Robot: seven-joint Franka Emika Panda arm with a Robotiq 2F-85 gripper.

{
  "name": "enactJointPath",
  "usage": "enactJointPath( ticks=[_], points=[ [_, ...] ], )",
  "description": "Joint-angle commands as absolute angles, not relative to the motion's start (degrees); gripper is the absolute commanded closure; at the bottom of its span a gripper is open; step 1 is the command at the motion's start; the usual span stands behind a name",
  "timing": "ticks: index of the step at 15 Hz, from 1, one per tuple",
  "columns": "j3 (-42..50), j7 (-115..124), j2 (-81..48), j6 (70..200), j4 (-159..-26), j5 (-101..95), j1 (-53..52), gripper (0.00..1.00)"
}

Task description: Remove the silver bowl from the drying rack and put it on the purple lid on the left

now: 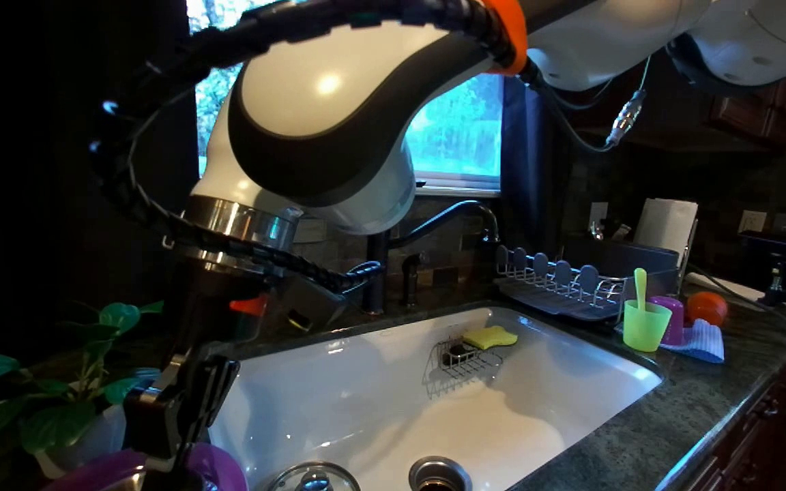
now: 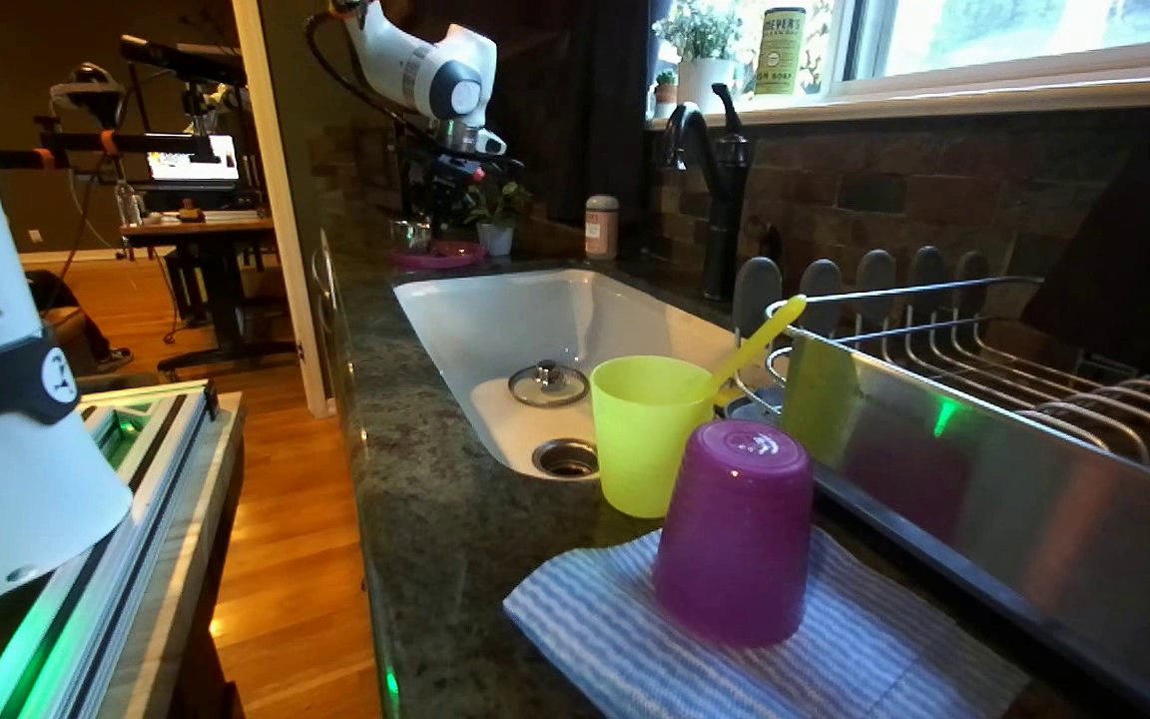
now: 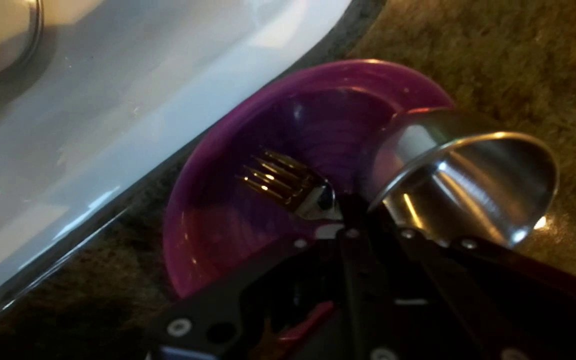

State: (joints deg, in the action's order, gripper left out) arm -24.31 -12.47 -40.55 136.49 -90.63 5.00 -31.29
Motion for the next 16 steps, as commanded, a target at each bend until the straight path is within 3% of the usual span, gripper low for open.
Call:
enactJointPath(
  ticks=[1, 16],
  points=[
    [-23.71, -10.21, -42.53, 132.82, -87.05, 3.61, -32.73, 0.98],
    [-19.4, -7.69, -44.84, 133.02, -82.81, -1.75, -36.54, 0.98]
  ],
)
